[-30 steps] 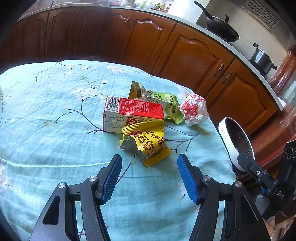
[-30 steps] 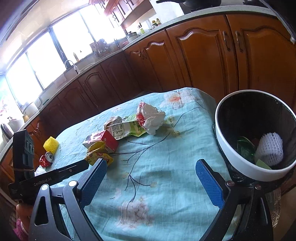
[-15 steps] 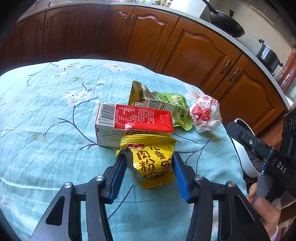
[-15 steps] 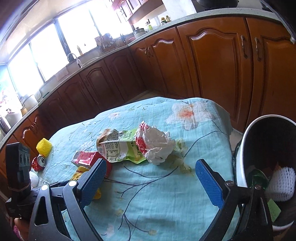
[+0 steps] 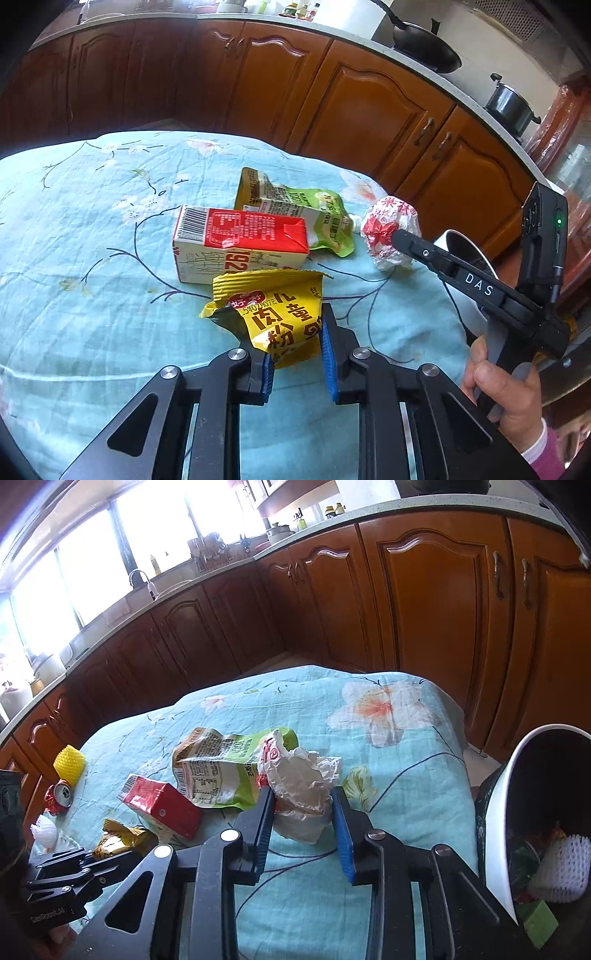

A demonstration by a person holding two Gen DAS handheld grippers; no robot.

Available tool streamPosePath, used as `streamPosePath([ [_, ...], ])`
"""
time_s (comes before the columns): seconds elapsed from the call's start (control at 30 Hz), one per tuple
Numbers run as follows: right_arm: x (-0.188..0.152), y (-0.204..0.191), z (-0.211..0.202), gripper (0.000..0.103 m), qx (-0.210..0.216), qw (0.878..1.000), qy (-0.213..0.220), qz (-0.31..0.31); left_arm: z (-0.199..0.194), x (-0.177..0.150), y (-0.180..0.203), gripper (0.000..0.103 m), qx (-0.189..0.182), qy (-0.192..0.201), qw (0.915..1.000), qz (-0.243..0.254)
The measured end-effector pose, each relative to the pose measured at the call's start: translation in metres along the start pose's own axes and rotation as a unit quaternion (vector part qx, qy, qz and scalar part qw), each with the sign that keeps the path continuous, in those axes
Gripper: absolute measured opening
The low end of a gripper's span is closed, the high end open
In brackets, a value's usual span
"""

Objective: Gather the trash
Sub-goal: 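Grasp the yellow snack bag with the left tool while the right tool grasps the white paper wrapper, then carry both items over the trash bin and open both tools to drop them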

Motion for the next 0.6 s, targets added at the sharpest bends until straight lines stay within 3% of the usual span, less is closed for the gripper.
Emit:
streamPosePath([
  [0.6, -0.022, 0.068, -0.124, 0.03, -0.047, 0.994, 0.048, 0.09, -0.003, -0.012, 0.077, 0.02, -0.072, -0.012, 0.9956, 0.059],
])
Point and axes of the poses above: each gripper's, at about its wrist camera, not at the fingertips, and z roughly the way its jaws point, y to its right, x to its top, the point moved 2 cm from there along z, roughly the way its jaws point, and after that the axes turned 13 degrees about y, right-handed, at the moved point
